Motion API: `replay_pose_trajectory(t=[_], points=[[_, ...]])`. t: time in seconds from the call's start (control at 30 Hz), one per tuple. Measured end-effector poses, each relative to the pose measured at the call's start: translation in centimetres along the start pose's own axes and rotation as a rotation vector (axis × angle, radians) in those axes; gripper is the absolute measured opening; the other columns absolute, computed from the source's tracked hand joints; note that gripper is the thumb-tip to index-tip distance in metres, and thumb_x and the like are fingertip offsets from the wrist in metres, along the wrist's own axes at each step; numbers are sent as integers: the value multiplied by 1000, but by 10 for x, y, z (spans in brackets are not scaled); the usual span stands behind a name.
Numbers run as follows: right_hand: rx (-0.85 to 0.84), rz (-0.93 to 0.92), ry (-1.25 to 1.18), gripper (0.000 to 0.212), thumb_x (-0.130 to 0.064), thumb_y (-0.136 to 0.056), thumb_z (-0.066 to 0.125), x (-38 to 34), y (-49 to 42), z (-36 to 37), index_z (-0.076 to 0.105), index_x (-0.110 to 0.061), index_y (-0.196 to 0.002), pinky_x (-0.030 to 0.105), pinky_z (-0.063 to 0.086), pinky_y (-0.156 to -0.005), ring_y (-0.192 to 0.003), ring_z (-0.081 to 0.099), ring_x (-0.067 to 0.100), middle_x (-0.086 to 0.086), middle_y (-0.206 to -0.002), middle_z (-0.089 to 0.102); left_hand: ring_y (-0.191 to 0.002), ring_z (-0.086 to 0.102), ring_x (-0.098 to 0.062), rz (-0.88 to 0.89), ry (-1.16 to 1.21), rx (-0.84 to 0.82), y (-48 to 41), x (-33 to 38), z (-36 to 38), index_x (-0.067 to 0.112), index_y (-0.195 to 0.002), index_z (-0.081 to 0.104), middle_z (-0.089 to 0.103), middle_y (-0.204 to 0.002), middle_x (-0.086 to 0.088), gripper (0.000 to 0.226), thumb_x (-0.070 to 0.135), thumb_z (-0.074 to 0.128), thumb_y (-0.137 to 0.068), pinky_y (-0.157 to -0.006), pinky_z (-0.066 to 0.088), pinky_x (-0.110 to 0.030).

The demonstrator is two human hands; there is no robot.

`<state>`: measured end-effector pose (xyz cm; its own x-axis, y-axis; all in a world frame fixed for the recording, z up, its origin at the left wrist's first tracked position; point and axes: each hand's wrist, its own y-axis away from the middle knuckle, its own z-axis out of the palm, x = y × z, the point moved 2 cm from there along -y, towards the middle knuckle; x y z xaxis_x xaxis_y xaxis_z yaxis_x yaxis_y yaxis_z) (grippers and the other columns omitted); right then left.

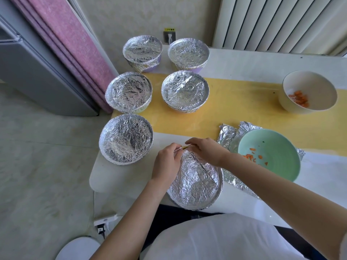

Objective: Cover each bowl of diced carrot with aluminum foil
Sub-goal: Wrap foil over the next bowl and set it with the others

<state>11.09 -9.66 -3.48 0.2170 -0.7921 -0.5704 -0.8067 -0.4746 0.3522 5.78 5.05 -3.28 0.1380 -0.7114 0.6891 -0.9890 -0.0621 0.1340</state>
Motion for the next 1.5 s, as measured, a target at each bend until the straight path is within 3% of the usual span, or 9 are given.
replay_pose_trajectory(t=[0.2, 0.3, 0.43, 0.67, 0.83, 0.93, 1.03, 1.23, 1.5], points=[[-4, 56, -167, 30, -25, -93, 57, 2, 4, -7, 59, -11, -120, 23, 45, -78, -87, 62, 18, 7, -105, 68, -93, 62, -18, -12, -24, -56, -1, 1, 5, 20, -115, 58, 67, -106, 0, 31, 37, 59, -89, -75, 51, -32], [-36, 84, -169, 37, -29, -94, 53, 2, 4, -9, 53, -9, -125, 32, 47, -92, -103, 61, 22, 7, -116, 63, -88, 63, -20, -16, -12, -59, 0, 3, 5, 19, -115, 58, 67, -107, -1, 29, 33, 59, -90, -69, 48, -29], [-69, 255, -185, 38, -34, -101, 35, 9, 1, -11, 54, -1, -110, 29, 43, -68, -84, 54, 23, 9, -93, 59, -88, 62, -21, -36, -14, -49, -1, 2, 5, 18, -116, 58, 67, -106, -3, 27, 28, 60, -90, -72, 50, -32], [107, 345, -704, 45, -6, -89, 60, 14, 1, -13, 43, -3, -130, 29, 53, -81, -89, 61, 18, 11, -113, 64, -83, 61, -20, -52, -13, -60, -3, 2, 6, 17, -115, 58, 66, -108, -1, 27, 30, 59, -91, -70, 49, -30], [40, 225, -420, 28, -20, -96, 52, 6, -4, -9, 60, -7, -118, 22, 44, -73, -85, 56, 14, 8, -109, 66, -81, 62, -23, -48, -2, -93, -3, 0, 8, 18, -115, 57, 67, -103, -2, 27, 32, 55, -93, -58, 41, -25], [39, 194, -365, 27, -22, -96, 50, 3, -6, -8, 64, -8, -115, 23, 43, -76, -85, 57, 15, 7, -108, 67, -83, 60, -21, -60, -5, -100, -3, -1, 9, 17, -117, 55, 66, -107, -3, 28, 32, 55, -93, -67, 45, -29], [35, 168, -321, 26, -21, -96, 50, 3, -7, -7, 65, -9, -114, 14, 38, -59, -65, 51, 4, 2, -94, 65, -101, 58, -22, -52, -19, -135, -3, 0, 9, 18, -123, 45, 60, -121, -4, 33, 31, 52, -94, -79, 47, -33], [48, 166, -298, 21, -21, -94, 54, 2, -10, -4, 67, -11, -108, 12, 36, -56, -63, 49, 3, 4, -91, 66, -102, 55, -24, -94, -20, -241, -2, 4, 7, 22, -129, 30, 48, -134, -7, 37, 35, 40, -97, -77, 38, -31], [73, 58, -197, 20, -14, -93, 53, -5, -7, -4, 69, -9, -105, 7, 36, -56, -74, 51, 13, 8, -92, 69, -88, 59, -25, -51, -88, -163, -4, 7, 8, 15, -115, 43, 64, -107, -6, 27, 35, 36, -100, -64, 39, -34]])
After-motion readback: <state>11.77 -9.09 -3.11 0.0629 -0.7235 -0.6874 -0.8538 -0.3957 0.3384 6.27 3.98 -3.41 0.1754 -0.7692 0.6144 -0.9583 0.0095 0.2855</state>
